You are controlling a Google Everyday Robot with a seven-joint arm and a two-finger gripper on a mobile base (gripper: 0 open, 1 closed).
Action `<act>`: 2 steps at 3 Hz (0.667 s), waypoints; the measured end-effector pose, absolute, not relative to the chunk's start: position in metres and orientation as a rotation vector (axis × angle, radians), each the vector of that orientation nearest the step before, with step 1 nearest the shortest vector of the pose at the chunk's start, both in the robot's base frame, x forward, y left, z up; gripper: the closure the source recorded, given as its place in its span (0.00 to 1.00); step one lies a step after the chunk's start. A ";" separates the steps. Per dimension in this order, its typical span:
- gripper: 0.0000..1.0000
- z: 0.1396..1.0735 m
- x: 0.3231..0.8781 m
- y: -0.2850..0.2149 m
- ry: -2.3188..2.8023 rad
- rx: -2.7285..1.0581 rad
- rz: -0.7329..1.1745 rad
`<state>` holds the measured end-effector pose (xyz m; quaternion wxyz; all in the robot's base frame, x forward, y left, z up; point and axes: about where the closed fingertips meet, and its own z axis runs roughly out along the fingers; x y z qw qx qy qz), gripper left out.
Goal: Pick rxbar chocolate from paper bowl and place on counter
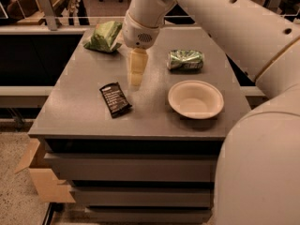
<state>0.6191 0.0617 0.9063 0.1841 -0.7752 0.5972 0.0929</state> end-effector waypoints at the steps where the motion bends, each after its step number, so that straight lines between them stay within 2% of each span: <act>1: 0.00 0.926 0.625 0.030 1.742 -2.106 0.185; 2: 0.00 0.938 0.630 -0.006 1.815 -2.004 0.135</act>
Offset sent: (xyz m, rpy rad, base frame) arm 0.0158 -0.1223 0.0511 0.0151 -0.1119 -0.3071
